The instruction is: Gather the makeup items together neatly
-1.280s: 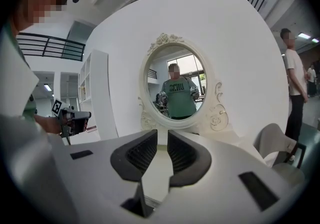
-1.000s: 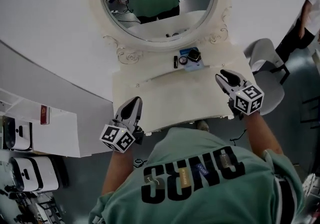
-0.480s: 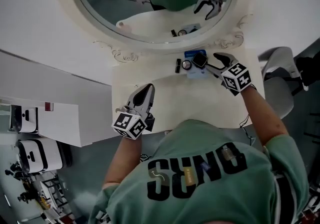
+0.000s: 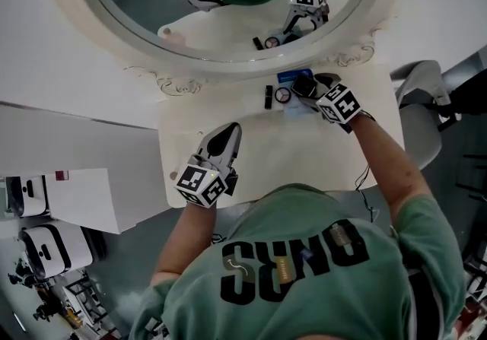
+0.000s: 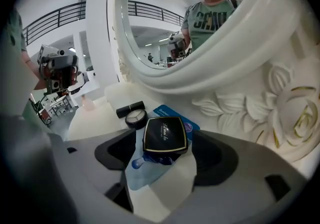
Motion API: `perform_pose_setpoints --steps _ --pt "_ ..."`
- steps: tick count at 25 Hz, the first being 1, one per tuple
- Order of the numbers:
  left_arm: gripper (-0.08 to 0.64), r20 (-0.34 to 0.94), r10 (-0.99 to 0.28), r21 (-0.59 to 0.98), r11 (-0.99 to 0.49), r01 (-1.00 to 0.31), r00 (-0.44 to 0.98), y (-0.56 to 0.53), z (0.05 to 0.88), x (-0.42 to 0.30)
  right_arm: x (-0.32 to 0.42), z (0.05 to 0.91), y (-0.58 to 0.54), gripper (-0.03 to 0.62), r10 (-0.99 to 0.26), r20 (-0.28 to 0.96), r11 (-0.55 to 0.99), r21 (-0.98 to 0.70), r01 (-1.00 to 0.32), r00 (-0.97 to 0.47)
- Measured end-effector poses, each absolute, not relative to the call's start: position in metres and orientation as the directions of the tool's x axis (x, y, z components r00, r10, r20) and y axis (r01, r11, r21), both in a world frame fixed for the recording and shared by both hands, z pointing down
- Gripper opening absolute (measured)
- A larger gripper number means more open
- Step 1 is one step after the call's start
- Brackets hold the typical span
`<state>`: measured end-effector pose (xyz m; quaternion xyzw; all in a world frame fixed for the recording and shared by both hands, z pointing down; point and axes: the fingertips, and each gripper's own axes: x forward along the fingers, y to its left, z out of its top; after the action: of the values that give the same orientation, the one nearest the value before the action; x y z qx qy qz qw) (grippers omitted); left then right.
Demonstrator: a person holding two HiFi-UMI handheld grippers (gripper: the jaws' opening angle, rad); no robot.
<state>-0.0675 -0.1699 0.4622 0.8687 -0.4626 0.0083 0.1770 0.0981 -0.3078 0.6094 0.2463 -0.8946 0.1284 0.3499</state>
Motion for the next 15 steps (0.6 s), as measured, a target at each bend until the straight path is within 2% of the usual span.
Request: perform_pose_setpoints --steps 7,9,15 --pt "0.008 0.194 -0.803 0.313 -0.493 -0.812 0.563 -0.163 0.474 -0.077 0.095 0.629 -0.311 0.325 -0.334 0.739 0.861 -0.013 -0.508 -0.585" --pt "0.008 0.197 -0.806 0.315 -0.486 -0.815 0.558 -0.160 0.476 -0.080 0.094 0.629 -0.309 0.305 -0.322 0.740 0.869 -0.016 -0.495 -0.590" --pt "0.008 0.189 -0.817 0.312 -0.476 -0.822 0.545 -0.152 0.476 -0.088 0.096 0.609 -0.309 0.302 -0.354 0.715 0.882 0.041 -0.469 -0.603"
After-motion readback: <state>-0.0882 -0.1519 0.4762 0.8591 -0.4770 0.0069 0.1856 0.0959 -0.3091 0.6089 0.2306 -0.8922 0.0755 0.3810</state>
